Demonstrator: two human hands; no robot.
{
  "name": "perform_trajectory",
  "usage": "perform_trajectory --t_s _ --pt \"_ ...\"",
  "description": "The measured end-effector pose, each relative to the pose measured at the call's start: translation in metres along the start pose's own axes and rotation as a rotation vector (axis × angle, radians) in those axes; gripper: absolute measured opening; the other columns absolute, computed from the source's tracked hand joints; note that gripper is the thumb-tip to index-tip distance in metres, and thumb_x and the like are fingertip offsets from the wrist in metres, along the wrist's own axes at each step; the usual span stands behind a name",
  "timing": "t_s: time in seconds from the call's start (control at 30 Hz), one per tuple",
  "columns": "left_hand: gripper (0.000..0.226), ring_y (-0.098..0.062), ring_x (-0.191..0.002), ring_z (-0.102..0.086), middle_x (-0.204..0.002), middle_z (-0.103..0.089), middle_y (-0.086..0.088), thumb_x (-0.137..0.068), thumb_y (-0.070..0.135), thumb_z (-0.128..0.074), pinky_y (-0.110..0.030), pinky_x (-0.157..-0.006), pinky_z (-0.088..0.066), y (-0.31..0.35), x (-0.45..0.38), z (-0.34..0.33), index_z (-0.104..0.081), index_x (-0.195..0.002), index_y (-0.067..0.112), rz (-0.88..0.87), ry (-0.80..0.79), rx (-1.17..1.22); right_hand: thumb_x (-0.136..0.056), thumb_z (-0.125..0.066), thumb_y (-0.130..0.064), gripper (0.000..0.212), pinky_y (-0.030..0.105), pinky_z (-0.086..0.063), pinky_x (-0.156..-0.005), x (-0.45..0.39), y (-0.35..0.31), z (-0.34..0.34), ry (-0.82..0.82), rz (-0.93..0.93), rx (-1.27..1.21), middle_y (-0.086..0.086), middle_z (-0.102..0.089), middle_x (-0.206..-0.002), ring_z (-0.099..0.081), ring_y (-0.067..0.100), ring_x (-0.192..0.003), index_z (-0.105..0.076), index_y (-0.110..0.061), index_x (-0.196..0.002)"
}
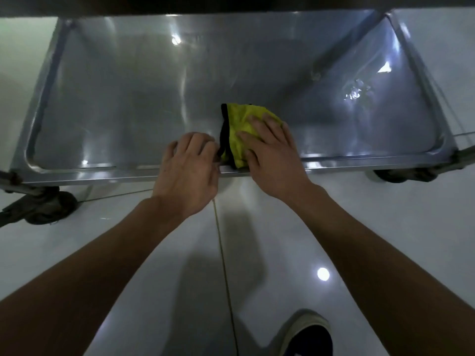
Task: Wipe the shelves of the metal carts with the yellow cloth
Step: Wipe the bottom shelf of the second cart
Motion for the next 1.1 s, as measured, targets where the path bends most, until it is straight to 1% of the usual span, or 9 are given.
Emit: perform_trajectory --t_s 0.17,0.33,0.43,0.5,0.63,0.73,0.83,0.97,1.1 --pt "0.038 -0.031 -0.119 -0.049 -0.126 -0.055 -0.008 -0.087 0.022 -0.052 -0.048 -0.097 -0.040 0.059 -0.026 -0.012 -0.060 -0.123 0.013 -0.033 0.010 0.070 -0.093 -0.046 -0.018 0.045 0.053 -0.019 -0.119 0.025 0.077 0.023 0.049 -0.138 -0.015 0.007 -0.036 -0.156 -0.024 0.033 -0.148 -0.057 -0.020 -0.136" --pt "0.036 -0.029 -0.121 -0.044 -0.127 -0.051 -0.006 -0.091 0.025 -0.053 -0.046 -0.098 -0.036 0.132 -0.067 -0.031 -0.062 -0.126 0.025 -0.098 -0.047 0.088 -0.095 -0.045 -0.014 0.046 0.053 -0.019 -0.119 0.053 0.177 0.049 0.065 -0.341 0.005 0.007 -0.031 -0.159 -0.019 0.034 -0.149 -0.054 -0.021 -0.139" --pt "0.031 -0.026 -0.116 -0.044 -0.121 -0.049 -0.003 -0.091 0.026 -0.050 -0.047 -0.097 -0.040 0.140 -0.075 -0.051 -0.068 -0.116 0.030 -0.007 -0.108 0.065 -0.092 -0.045 -0.011 0.046 0.052 -0.024 -0.116 0.069 0.227 0.069 0.112 -0.418 0.025 0.016 -0.037 -0.155 -0.027 0.042 -0.144 -0.058 -0.014 -0.136" --pt "0.027 -0.027 -0.112 -0.046 -0.117 -0.050 -0.003 -0.090 0.023 -0.052 -0.048 -0.095 -0.042 0.136 -0.071 -0.054 -0.072 -0.109 0.028 0.036 -0.080 0.100 -0.091 -0.045 -0.010 0.046 0.049 -0.027 -0.114 0.079 0.263 0.084 0.143 -0.495 0.048 0.019 -0.040 -0.152 -0.031 0.045 -0.140 -0.059 -0.013 -0.135" --pt "0.024 -0.030 -0.108 -0.049 -0.112 -0.052 -0.005 -0.089 0.023 -0.056 -0.051 -0.091 -0.045 0.135 -0.070 -0.054 -0.075 -0.104 0.025 0.015 -0.032 0.129 -0.096 -0.044 -0.015 0.044 0.049 -0.019 -0.117 0.090 0.316 0.094 0.104 -0.630 0.122 0.012 -0.031 -0.157 -0.022 0.036 -0.146 -0.054 -0.020 -0.139" --pt "0.024 -0.029 -0.107 -0.051 -0.112 -0.052 -0.005 -0.089 0.024 -0.058 -0.051 -0.091 -0.045 0.137 -0.070 -0.054 -0.074 -0.107 0.025 -0.018 -0.025 0.145 -0.096 -0.044 -0.016 0.044 0.050 -0.016 -0.119 0.091 0.321 0.097 0.145 -0.656 0.113 0.009 -0.032 -0.158 -0.021 0.033 -0.147 -0.054 -0.023 -0.139" --pt "0.027 -0.029 -0.107 -0.054 -0.117 -0.054 -0.005 -0.091 0.028 -0.061 -0.048 -0.094 -0.048 0.136 -0.067 -0.054 -0.073 -0.115 0.025 -0.082 -0.018 0.182 -0.094 -0.045 -0.016 0.045 0.049 -0.020 -0.118 0.088 0.306 0.094 0.162 -0.668 0.096 0.008 -0.036 -0.156 -0.024 0.031 -0.146 -0.056 -0.023 -0.137" --pt "0.036 -0.025 -0.115 -0.056 -0.126 -0.054 0.001 -0.093 0.038 -0.055 -0.044 -0.098 -0.050 0.116 -0.072 -0.057 -0.067 -0.127 0.029 -0.027 -0.103 0.330 -0.093 -0.047 -0.016 0.046 0.046 -0.021 -0.117 0.074 0.257 0.079 0.128 -0.544 0.071 0.006 -0.036 -0.156 -0.025 0.029 -0.146 -0.057 -0.025 -0.138" --pt "0.038 -0.031 -0.116 -0.051 -0.119 -0.060 -0.004 -0.085 0.038 -0.049 -0.051 -0.095 -0.047 0.068 -0.069 -0.027 -0.074 -0.112 0.026 0.065 0.011 0.239 -0.094 -0.046 -0.022 0.045 0.047 -0.018 -0.119 0.053 0.194 0.055 0.078 -0.455 0.048 0.002 -0.033 -0.158 -0.021 0.026 -0.148 -0.055 -0.031 -0.138"
Point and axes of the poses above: each hand's wrist, its own x-axis away from the middle knuckle, its own z-axis out of the back of the hand, y = z × x, the point moved 10 cm from there along -x, towards the middle knuckle
